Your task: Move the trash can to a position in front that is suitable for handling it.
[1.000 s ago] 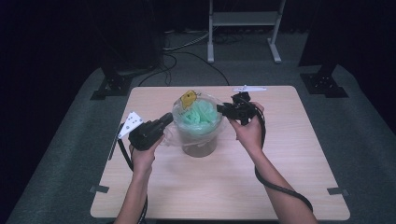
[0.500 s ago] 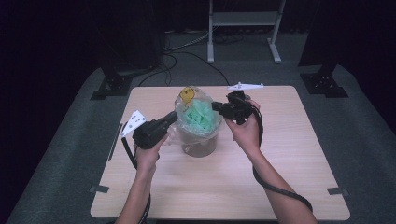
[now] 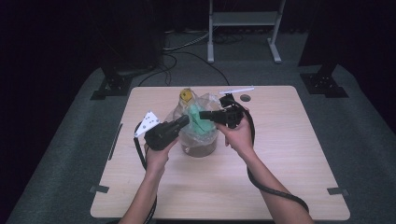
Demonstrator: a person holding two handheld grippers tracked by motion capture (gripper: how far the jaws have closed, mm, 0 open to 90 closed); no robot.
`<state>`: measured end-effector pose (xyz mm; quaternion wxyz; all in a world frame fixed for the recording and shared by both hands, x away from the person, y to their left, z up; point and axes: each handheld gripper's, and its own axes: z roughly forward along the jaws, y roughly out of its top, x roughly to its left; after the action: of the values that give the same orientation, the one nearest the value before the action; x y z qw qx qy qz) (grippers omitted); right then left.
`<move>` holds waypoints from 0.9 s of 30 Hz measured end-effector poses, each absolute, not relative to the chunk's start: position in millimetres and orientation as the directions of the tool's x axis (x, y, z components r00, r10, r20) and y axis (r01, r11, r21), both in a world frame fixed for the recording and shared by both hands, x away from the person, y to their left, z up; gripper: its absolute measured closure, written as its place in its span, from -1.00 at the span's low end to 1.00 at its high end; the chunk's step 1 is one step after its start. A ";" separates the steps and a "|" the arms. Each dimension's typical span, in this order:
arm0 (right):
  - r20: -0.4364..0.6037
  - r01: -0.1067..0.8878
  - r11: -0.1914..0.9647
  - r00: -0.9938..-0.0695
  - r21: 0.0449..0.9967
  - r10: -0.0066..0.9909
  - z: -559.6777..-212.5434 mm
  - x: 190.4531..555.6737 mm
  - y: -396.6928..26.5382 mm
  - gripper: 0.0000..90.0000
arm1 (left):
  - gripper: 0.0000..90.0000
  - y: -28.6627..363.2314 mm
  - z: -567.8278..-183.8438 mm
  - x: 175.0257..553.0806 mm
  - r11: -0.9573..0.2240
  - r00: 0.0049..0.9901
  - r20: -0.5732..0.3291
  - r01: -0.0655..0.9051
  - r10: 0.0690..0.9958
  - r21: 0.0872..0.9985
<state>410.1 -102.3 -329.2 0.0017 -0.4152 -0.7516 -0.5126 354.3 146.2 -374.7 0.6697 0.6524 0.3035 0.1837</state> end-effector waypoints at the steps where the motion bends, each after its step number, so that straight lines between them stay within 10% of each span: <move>1: 0.432 0.627 0.128 -0.655 0.768 0.621 -329.5 410.4 -101.8 0.98 | 0.93 144.9 -375.2 354.1 0.079 0.750 -0.167 0.152 0.640 0.985; 27: 0.596 0.695 0.000 -0.618 0.719 0.513 -331.3 416.9 -99.9 0.46 | 0.93 129.4 -382.0 353.5 0.034 0.768 -0.152 0.167 0.622 0.985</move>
<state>416.9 -99.9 -331.3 0.0807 -0.4298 -0.7026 -0.5614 353.5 129.4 -382.0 0.6567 0.6731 0.2930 0.1731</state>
